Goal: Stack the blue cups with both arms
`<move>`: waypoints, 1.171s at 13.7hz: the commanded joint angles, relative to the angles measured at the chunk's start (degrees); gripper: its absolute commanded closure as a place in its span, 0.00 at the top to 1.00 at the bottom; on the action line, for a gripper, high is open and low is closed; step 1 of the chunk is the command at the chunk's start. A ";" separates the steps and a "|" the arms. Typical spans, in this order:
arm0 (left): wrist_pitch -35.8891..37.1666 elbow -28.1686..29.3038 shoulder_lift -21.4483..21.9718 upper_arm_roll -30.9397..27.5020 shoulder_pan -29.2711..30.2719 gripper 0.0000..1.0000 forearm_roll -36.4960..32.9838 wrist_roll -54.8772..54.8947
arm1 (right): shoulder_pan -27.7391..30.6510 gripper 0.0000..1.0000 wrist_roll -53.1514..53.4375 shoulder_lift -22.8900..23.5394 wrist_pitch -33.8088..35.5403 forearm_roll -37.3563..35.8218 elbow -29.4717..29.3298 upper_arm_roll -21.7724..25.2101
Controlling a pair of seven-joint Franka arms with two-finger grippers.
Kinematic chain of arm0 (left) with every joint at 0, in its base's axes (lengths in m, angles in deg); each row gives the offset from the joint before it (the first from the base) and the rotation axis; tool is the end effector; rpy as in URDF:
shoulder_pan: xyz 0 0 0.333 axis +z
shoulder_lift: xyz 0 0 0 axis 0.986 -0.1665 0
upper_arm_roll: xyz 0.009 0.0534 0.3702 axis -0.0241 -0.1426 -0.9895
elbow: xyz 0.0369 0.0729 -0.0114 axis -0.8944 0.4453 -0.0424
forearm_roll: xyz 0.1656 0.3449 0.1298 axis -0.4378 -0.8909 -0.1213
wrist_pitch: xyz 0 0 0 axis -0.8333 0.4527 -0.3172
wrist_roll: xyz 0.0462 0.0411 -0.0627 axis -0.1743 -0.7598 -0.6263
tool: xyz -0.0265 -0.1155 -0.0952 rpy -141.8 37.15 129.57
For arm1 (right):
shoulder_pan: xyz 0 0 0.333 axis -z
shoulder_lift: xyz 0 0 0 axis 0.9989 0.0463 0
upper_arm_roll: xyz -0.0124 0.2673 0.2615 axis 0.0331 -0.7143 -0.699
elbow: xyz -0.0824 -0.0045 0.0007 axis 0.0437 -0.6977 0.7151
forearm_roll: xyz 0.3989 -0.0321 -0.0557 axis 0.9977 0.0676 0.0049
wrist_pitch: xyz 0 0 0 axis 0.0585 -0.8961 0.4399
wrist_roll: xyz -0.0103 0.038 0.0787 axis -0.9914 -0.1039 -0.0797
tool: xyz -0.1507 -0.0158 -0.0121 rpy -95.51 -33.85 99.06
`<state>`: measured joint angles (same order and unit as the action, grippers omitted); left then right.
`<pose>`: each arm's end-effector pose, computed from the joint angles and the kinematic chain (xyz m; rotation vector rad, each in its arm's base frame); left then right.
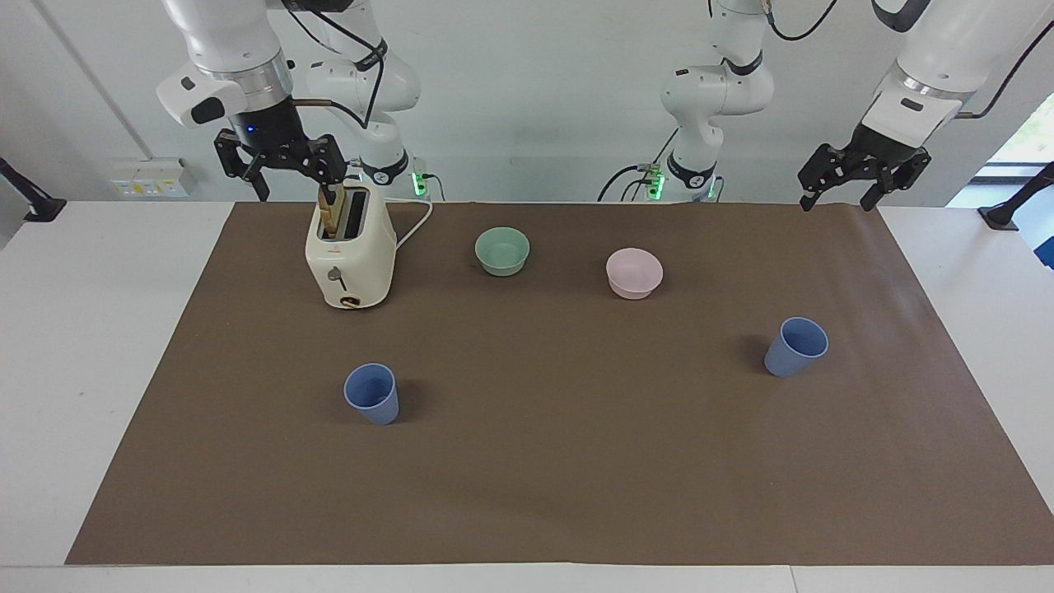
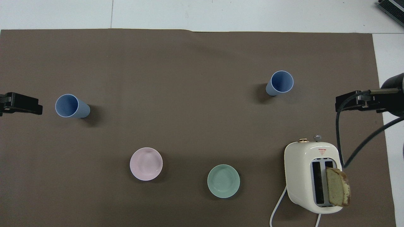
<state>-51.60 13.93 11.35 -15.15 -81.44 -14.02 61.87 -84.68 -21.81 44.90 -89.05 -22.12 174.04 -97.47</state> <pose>0.5373 -0.0341 0.6686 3.1055 -0.0467 -0.0123 0.5490 0.0459 0.6771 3.0944 -0.0764 0.0058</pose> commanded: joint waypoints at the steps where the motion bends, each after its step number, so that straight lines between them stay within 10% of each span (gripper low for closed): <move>1: -0.20 1.08 0.66 0.21 -0.12 1.00 1.00 0.39 | 0.85 1.00 -1.26 -0.04 0.68 0.46 -0.30 -0.23; 16: -0.02 1.26 0.84 0.47 -0.21 1.00 1.09 0.48 | 0.85 1.00 -1.17 0.05 0.33 0.38 -0.30 -0.23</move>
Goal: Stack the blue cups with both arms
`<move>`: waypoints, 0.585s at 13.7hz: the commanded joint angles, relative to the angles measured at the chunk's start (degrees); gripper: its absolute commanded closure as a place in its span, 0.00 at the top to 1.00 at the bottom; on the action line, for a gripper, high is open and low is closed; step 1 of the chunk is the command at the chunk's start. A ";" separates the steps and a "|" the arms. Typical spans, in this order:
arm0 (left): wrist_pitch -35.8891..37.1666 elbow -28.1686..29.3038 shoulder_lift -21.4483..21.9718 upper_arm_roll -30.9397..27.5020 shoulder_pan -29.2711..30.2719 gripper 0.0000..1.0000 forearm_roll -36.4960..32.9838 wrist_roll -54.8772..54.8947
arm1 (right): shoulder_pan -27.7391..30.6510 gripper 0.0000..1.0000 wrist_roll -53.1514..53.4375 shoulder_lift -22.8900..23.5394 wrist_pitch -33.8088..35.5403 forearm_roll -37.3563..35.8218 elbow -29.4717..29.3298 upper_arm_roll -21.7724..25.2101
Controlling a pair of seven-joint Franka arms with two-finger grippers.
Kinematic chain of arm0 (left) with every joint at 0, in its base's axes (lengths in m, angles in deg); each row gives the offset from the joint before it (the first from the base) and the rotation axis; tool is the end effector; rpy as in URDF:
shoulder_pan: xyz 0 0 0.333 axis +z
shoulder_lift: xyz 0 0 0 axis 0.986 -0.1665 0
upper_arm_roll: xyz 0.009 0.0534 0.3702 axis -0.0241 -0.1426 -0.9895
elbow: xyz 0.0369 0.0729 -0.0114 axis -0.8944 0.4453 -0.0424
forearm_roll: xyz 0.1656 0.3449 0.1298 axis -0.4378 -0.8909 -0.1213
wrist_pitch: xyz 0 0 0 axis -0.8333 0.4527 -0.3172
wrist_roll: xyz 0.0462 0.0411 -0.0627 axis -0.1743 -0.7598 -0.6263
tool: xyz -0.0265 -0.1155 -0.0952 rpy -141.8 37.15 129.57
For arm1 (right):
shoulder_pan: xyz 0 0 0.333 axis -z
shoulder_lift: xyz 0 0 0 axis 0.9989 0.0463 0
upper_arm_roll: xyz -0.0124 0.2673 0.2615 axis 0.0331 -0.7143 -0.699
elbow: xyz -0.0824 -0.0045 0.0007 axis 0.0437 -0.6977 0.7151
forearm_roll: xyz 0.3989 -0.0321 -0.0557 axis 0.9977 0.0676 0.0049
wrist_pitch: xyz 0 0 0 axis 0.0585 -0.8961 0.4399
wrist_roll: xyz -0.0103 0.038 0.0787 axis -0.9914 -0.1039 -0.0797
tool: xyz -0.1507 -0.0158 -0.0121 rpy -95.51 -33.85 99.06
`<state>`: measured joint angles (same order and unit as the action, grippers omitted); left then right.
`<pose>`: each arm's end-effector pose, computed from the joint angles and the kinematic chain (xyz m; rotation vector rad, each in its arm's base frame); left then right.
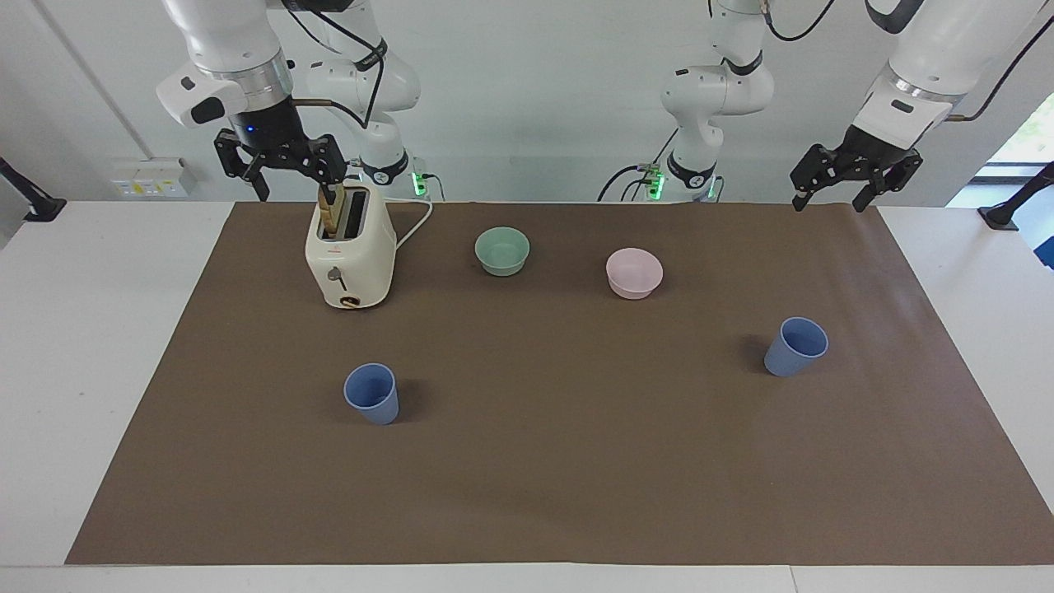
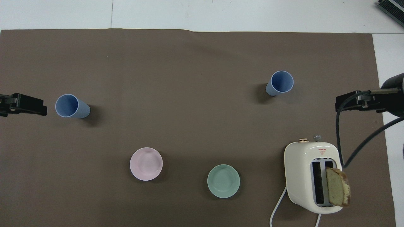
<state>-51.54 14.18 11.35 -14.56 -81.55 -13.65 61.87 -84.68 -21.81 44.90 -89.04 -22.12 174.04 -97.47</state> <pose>0.5365 -0.0418 0.6665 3.0995 -0.0661 -0.0214 0.5490 0.0459 0.6771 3.0943 -0.0764 0.0055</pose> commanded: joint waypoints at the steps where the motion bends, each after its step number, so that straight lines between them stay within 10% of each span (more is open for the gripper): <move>1: -0.08 1.02 0.84 -0.21 -0.10 1.00 0.71 0.48 | 0.85 1.00 -1.17 0.05 0.33 0.46 -0.30 -0.23; 8: -0.35 1.37 1.01 -0.12 -0.10 1.00 0.71 0.57 | 0.85 1.00 -1.26 0.14 0.24 0.46 -0.30 -0.32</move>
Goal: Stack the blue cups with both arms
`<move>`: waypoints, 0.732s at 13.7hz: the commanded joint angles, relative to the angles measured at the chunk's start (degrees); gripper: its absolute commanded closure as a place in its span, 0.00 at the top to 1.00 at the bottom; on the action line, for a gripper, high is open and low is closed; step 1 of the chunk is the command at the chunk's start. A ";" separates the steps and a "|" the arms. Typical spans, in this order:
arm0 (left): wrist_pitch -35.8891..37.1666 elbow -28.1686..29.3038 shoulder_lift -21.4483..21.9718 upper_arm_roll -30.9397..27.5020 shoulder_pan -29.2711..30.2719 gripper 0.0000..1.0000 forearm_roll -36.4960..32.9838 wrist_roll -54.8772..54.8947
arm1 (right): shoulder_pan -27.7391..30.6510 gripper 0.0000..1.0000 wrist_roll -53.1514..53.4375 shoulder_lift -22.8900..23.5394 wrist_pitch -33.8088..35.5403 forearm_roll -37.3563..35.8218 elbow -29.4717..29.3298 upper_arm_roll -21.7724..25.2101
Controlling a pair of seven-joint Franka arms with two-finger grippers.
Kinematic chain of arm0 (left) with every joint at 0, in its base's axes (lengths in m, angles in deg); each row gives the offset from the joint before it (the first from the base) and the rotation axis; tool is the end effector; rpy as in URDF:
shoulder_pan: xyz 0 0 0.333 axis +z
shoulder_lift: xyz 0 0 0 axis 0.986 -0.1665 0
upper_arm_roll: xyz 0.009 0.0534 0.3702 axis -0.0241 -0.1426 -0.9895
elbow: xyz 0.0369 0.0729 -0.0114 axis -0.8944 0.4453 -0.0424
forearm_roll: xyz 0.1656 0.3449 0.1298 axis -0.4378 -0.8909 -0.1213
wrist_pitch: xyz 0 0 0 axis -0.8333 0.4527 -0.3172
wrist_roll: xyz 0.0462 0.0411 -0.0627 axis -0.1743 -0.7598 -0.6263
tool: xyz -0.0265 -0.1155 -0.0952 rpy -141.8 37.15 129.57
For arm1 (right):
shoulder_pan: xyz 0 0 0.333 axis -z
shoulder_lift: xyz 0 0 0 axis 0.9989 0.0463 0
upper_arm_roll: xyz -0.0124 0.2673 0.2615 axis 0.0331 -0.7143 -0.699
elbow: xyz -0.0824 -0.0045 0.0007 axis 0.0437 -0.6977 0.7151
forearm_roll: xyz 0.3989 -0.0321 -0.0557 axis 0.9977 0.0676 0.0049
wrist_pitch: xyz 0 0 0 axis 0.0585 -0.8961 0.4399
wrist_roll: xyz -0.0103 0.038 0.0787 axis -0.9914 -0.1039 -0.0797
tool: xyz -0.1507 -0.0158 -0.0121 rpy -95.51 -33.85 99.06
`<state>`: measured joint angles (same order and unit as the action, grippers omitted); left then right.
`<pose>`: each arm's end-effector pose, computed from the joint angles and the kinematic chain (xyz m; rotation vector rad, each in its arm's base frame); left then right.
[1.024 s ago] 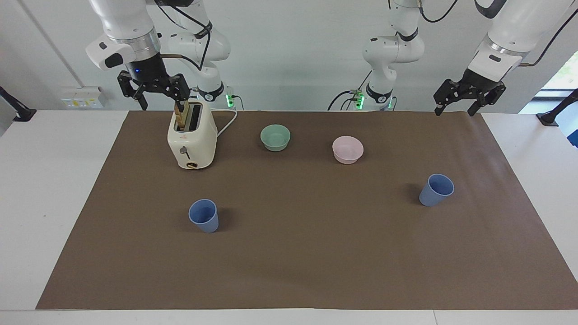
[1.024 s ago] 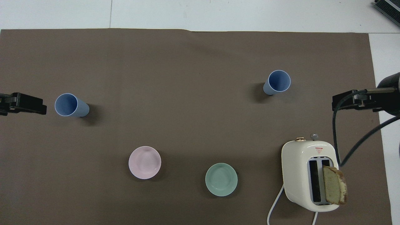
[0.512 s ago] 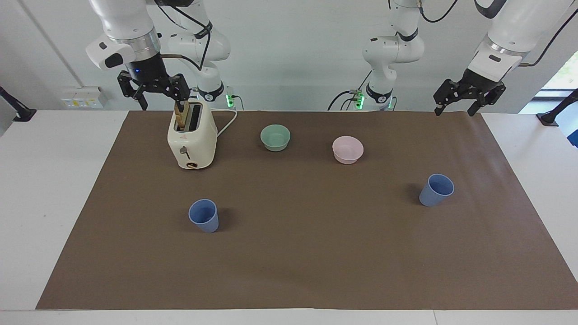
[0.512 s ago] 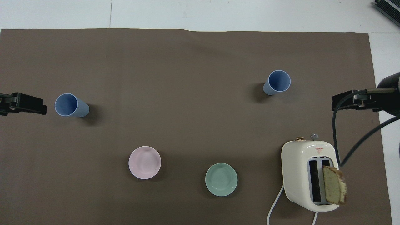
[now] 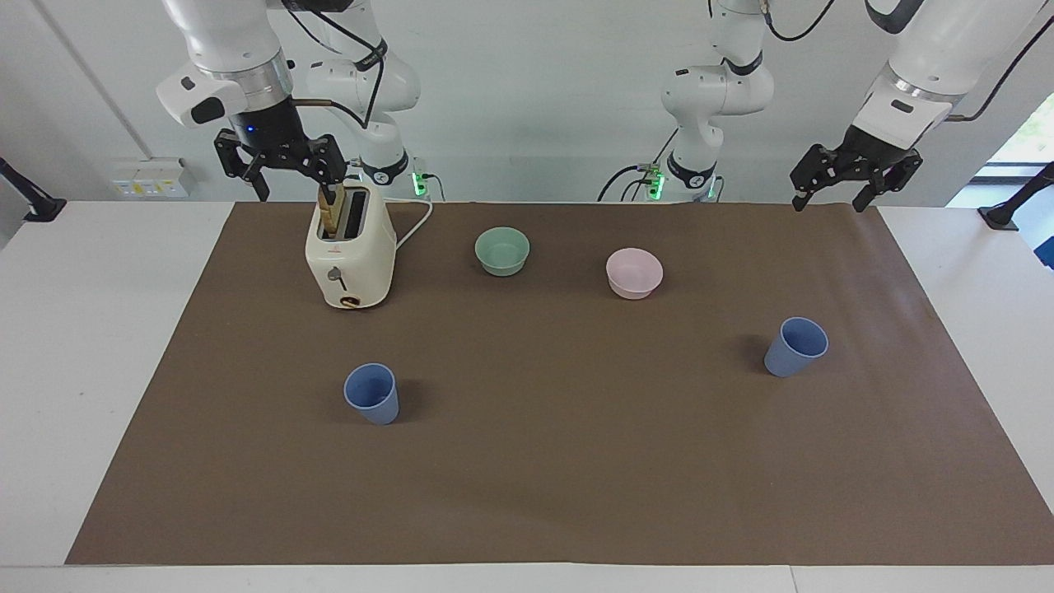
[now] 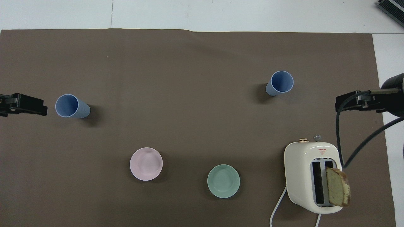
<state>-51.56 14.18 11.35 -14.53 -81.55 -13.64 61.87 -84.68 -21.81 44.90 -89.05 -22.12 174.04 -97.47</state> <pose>0.5365 -0.0422 0.6665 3.0993 -0.0669 -0.0209 0.5490 0.0459 0.6771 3.0944 -0.0764 0.0058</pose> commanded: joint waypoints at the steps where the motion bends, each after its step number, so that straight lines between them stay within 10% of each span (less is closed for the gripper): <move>1: -0.33 1.36 1.01 -0.15 -0.10 1.00 0.71 0.57 | 0.85 1.00 -1.26 0.14 0.24 0.38 -0.30 -0.23; 10: -1.90 2.50 1.02 -0.23 0.52 1.00 0.71 0.74 | 1.99 1.00 -1.44 0.32 0.07 0.37 -0.47 -0.23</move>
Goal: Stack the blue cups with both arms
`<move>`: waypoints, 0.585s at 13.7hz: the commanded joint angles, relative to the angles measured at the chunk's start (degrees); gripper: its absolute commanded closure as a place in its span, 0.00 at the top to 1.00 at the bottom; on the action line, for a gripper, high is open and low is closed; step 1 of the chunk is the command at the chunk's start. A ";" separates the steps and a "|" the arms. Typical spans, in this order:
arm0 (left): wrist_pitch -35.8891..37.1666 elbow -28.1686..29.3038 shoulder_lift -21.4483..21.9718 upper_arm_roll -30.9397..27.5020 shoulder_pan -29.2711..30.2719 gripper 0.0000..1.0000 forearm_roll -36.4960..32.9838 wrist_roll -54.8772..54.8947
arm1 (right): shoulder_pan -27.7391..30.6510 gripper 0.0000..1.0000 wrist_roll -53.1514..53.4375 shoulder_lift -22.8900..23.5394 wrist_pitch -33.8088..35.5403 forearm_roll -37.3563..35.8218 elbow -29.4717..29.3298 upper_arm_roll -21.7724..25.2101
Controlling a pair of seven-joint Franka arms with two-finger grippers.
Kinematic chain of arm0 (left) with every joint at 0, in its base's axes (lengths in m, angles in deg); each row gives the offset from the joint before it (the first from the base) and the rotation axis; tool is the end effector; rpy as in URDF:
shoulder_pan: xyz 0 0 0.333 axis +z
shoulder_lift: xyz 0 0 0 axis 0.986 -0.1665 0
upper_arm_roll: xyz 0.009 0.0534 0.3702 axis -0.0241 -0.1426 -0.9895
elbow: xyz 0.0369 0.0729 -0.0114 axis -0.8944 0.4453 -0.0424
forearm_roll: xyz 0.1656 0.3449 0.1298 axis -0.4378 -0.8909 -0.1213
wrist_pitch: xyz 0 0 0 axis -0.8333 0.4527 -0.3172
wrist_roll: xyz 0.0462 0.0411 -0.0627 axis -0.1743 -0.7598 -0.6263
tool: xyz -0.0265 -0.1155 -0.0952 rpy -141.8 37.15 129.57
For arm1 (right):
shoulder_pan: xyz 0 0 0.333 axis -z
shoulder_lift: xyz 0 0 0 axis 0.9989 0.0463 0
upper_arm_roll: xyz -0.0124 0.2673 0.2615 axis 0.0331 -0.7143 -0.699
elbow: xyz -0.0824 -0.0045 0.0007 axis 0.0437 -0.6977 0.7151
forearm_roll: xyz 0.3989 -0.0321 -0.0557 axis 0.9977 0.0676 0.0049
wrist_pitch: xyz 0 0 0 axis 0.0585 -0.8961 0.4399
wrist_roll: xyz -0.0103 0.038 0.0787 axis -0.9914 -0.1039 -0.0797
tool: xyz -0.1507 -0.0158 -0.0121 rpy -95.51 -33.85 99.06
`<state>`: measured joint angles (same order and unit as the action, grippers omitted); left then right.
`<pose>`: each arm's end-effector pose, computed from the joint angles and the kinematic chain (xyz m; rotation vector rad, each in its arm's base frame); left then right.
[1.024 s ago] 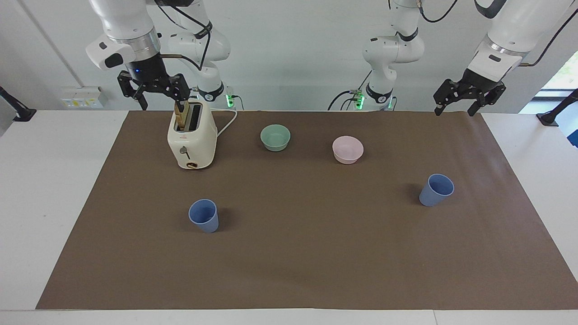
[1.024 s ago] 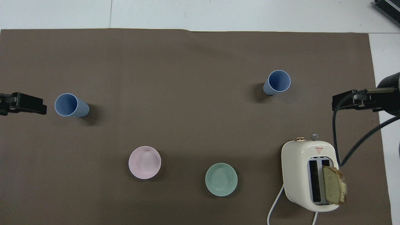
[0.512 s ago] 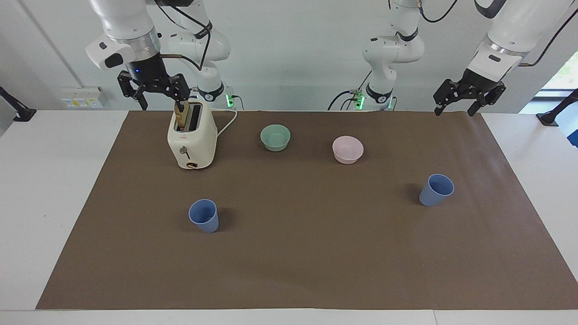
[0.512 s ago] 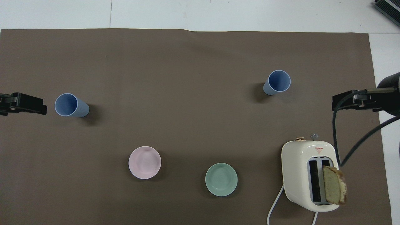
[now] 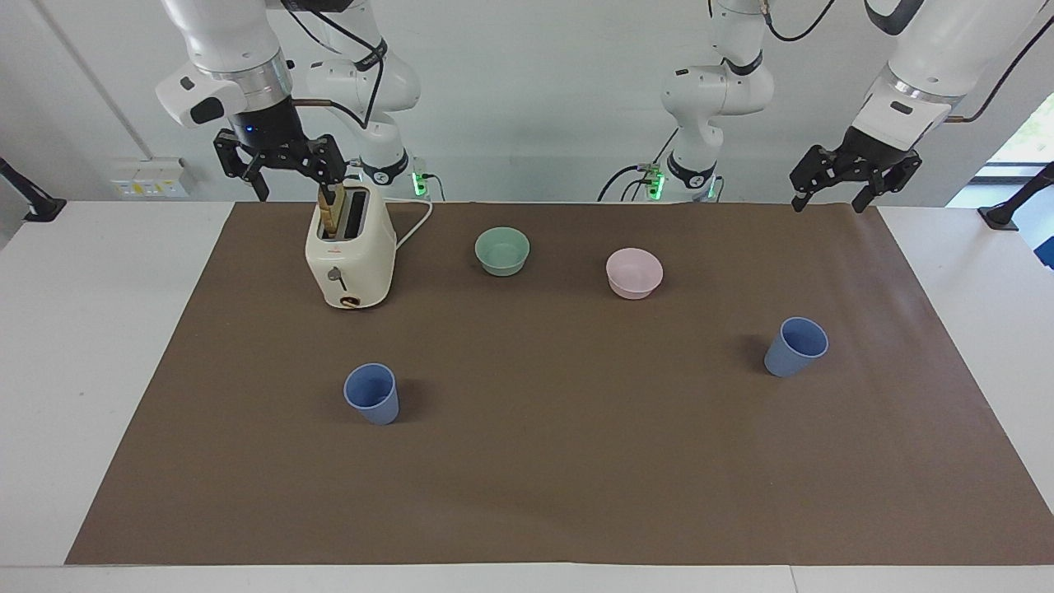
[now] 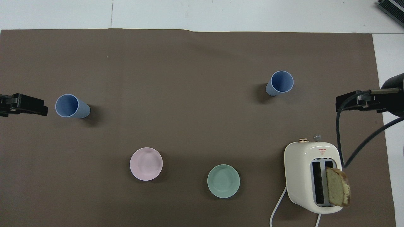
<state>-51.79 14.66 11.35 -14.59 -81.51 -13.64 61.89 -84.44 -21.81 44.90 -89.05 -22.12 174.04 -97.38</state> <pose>0.5368 -0.0412 0.6629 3.0994 -0.0643 -0.0276 0.5493 0.0427 0.6771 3.0941 -0.0853 0.0056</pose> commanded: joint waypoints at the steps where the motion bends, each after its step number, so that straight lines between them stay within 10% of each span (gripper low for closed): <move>1: -1.84 2.29 0.93 -0.17 0.56 1.00 0.71 0.73 | 1.84 1.00 -1.52 0.32 0.07 0.46 -0.47 -0.32; 8: -8.51 8.17 0.92 -0.35 1.79 1.00 0.71 0.64 | 1.75 1.00 -1.08 0.23 0.07 0.37 -0.39 -0.32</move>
<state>-56.91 19.24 11.23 -15.11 -81.28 -13.64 61.89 -83.54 -21.81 44.90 -89.05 -22.12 174.04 -97.27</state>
